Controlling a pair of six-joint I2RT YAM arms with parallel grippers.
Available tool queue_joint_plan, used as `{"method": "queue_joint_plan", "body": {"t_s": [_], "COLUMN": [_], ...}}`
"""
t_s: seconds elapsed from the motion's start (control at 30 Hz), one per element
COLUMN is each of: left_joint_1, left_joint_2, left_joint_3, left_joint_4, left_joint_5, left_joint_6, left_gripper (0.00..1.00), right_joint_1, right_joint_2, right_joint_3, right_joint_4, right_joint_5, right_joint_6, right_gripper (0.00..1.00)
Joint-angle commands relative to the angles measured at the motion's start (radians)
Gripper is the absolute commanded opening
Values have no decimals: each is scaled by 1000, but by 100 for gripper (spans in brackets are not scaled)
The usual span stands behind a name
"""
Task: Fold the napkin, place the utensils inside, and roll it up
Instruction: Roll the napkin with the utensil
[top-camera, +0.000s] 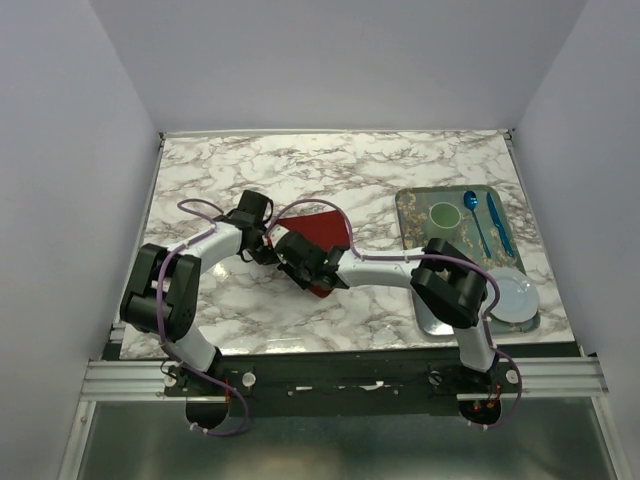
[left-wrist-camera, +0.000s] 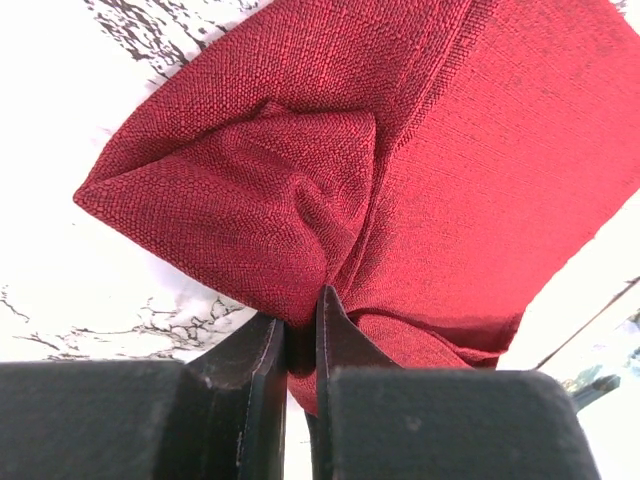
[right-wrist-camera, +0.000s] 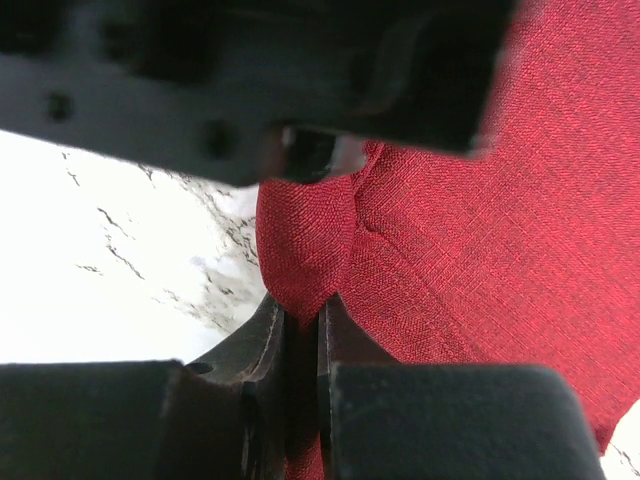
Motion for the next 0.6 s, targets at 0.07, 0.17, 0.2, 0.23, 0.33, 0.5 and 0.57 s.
{"method": "queue_joint_plan", "body": {"t_s": [0.07,0.17,0.2,0.23,0.33,0.5,0.57], "left_joint_1": [30,53,61,65,96,131,133], "left_joint_2": [-74,-91,-95,-108,-140,-192,-220], "left_joint_3": [-52,-52,-56,-58,-64,-72,-70], "left_joint_4": [76,79,84,85,91,99,93], "left_joint_5": [33,30,33,35,33,30,25], "left_joint_6": [35,47,56,59,76,111,125], "left_gripper": [45,58,62,64,69,77,79], "right_joint_1": [-41,-65,-73,-85,-119,-177,-211], "right_joint_2": [16,16,14,14,10,28,46], "right_joint_3": [-27,-33,-39,-41,-53,-50,-45], "right_joint_4": [48,60,68,70,86,93,93], "right_joint_5": [-131,-200,-218,-259,-334,-474,-552], "right_joint_6": [48,79,91,97,125,172,192], "right_gripper": [2,1,1,1,1,1,0]}}
